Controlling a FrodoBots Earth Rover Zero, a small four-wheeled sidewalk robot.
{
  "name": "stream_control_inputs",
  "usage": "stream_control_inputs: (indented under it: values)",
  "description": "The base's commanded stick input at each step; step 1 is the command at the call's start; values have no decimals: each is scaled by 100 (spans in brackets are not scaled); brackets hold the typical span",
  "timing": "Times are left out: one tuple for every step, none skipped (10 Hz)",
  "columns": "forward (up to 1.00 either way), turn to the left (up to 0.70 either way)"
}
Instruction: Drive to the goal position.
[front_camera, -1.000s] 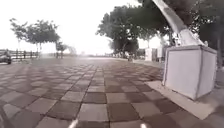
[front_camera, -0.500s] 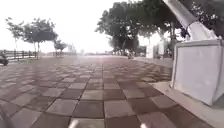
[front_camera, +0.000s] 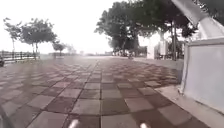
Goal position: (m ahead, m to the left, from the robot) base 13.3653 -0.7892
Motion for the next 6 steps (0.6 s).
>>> stream_control_inputs:
  values:
    - [70, 0]
    - [70, 0]
    - [70, 0]
    - [70, 0]
    - [70, 0]
    - [70, 0]
